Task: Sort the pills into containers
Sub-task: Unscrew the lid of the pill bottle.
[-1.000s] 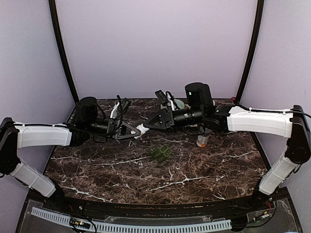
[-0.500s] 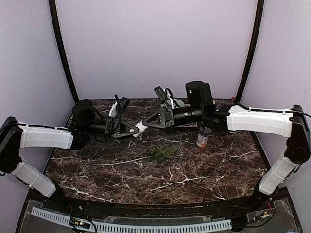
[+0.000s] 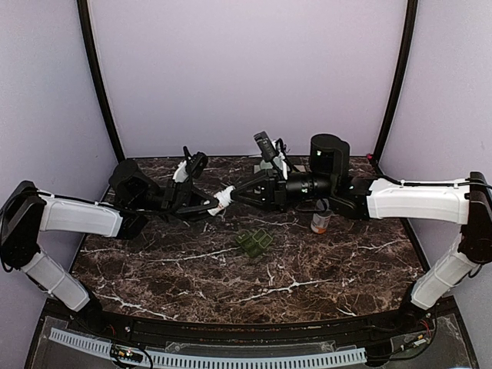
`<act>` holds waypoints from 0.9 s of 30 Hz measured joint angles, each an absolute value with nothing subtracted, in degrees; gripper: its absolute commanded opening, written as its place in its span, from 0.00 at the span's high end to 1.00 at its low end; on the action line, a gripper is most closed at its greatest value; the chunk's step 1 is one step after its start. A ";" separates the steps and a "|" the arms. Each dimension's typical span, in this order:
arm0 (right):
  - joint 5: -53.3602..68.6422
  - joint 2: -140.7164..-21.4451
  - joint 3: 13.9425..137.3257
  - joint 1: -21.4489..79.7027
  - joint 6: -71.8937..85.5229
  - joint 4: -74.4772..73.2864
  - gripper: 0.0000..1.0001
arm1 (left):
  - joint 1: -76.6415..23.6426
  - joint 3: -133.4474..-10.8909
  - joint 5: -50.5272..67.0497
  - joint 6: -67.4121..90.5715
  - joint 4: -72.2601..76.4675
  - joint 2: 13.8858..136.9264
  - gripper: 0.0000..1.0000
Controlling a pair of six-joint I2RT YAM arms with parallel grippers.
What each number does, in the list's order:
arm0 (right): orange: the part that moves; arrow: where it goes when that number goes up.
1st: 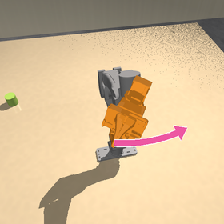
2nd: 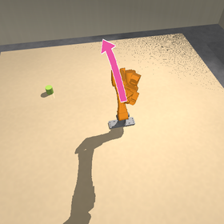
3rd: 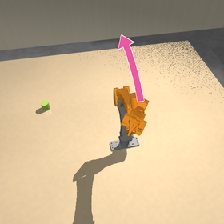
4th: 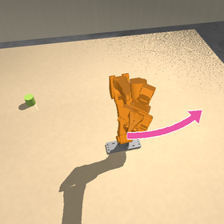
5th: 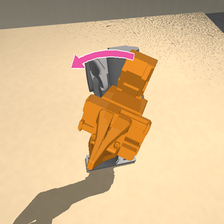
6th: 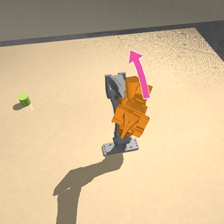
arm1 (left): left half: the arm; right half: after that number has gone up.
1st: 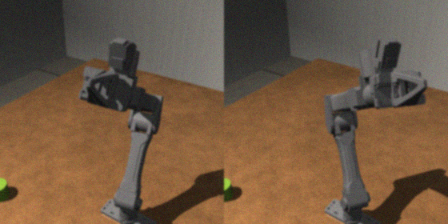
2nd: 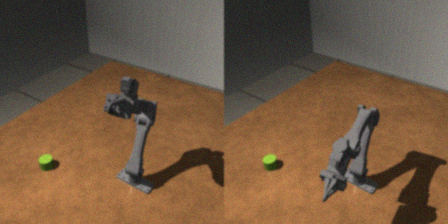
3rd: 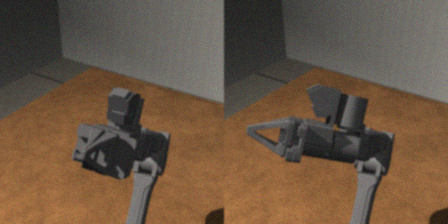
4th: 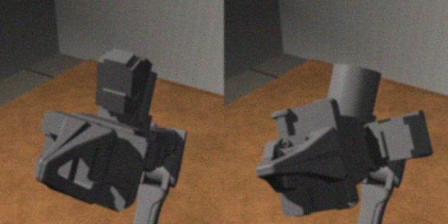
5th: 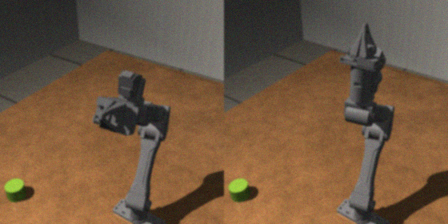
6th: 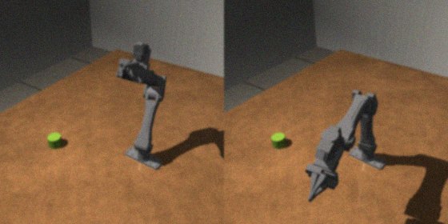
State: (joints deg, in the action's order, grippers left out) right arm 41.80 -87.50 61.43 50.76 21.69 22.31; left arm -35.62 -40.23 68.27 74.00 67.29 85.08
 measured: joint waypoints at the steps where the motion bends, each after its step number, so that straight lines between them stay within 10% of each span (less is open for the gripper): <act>1: 41.78 -87.50 61.43 50.76 20.93 22.72 0.99 | -35.57 -40.23 68.62 74.35 67.70 85.08 0.91; 27: 42.22 -87.07 61.45 50.68 18.41 20.58 1.00 | -35.46 -40.27 69.93 68.77 63.20 84.31 0.92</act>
